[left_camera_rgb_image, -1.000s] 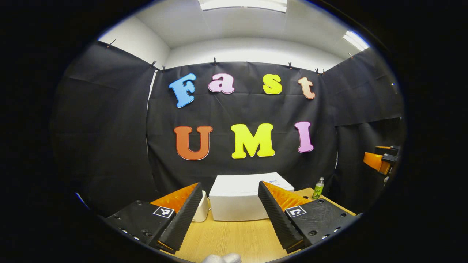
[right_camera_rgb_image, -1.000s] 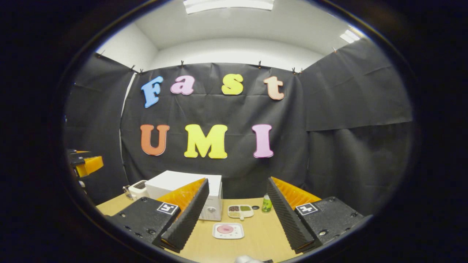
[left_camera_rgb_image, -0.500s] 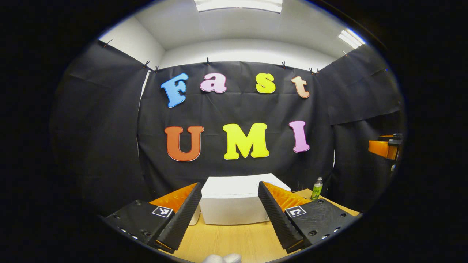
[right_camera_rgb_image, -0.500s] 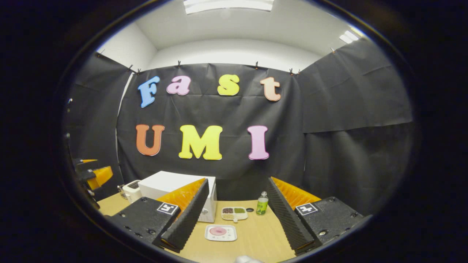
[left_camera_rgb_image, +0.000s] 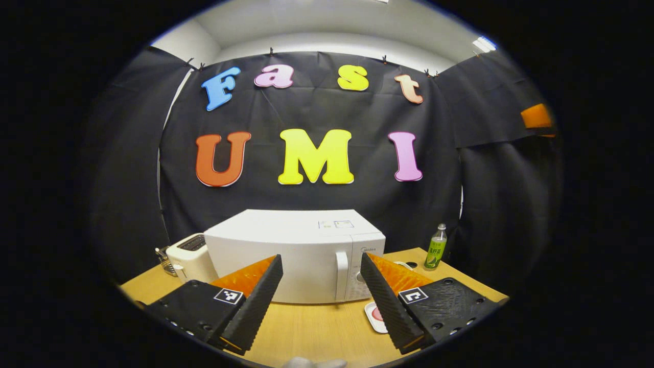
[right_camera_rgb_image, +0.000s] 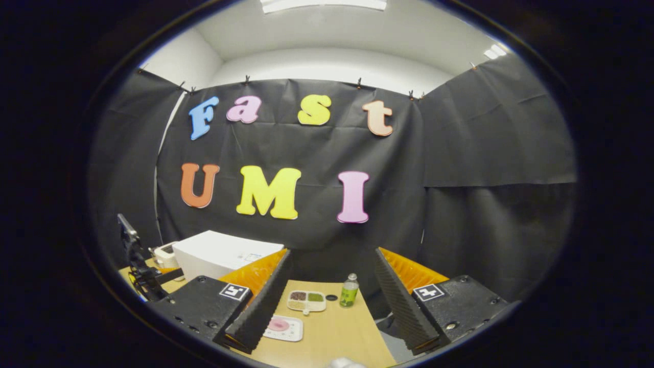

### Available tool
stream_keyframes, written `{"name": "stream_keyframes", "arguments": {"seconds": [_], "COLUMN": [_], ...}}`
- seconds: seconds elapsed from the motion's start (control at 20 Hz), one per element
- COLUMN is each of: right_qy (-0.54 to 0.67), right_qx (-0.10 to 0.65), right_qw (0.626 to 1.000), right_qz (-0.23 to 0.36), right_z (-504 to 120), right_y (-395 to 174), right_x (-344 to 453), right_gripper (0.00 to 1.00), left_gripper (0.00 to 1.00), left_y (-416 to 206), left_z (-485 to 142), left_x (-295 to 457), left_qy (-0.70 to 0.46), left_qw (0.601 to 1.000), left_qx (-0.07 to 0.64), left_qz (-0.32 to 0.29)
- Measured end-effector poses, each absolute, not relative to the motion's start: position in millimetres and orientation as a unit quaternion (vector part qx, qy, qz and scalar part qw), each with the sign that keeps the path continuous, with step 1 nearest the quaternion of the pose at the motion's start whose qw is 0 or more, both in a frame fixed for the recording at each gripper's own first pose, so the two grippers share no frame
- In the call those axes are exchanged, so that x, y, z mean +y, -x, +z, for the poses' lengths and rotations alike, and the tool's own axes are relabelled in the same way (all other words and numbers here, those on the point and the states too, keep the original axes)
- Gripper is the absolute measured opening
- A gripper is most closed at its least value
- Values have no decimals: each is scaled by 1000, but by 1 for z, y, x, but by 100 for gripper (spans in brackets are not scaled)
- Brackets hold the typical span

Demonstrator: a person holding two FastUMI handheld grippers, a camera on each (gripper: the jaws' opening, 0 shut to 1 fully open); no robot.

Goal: Open the microwave oven with the left hand, put the food in, and close the microwave oven.

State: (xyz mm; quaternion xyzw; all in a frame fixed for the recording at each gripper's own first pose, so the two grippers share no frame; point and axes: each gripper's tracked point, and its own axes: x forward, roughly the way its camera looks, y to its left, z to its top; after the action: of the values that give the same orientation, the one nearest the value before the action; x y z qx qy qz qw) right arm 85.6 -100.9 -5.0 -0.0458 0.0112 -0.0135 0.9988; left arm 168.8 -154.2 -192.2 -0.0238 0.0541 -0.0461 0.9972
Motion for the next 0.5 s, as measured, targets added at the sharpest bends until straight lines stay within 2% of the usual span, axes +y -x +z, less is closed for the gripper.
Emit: {"name": "stream_keyframes", "arguments": {"seconds": [0.05, 0.15, 0.2, 0.35, 0.4, 0.45, 0.5], "right_qy": [50, 58, 60, 66, 69, 74, 80], "right_qx": [16, 26, 30, 42, 44, 47, 50], "right_qw": [999, 998, 998, 997, 996, 996, 995], "right_qz": [-14, -14, -14, -20, -20, -19, -18], "right_z": [-9, -16, -20, -28, -28, -30, -30], "right_y": [-89, -95, -98, -106, -108, -112, -113], "right_x": [-104, -108, -110, -116, -116, -116, -116], "right_gripper": [100, 96, 100, 100, 96, 100, 96], "left_gripper": [95, 95, 95, 95, 95, 95, 95], "left_y": [-182, -211, -225, -259, -268, -274, -280], "left_z": [-205, -229, -240, -264, -270, -275, -278], "left_x": [-161, -168, -172, -182, -185, -187, -189], "left_qy": [21, 15, 16, 22, 19, 14, 13], "left_qw": [997, 996, 996, 995, 995, 995, 995], "left_qx": [62, 75, 80, 87, 89, 90, 88], "left_qz": [-45, -41, -40, -38, -38, -37, -37]}}
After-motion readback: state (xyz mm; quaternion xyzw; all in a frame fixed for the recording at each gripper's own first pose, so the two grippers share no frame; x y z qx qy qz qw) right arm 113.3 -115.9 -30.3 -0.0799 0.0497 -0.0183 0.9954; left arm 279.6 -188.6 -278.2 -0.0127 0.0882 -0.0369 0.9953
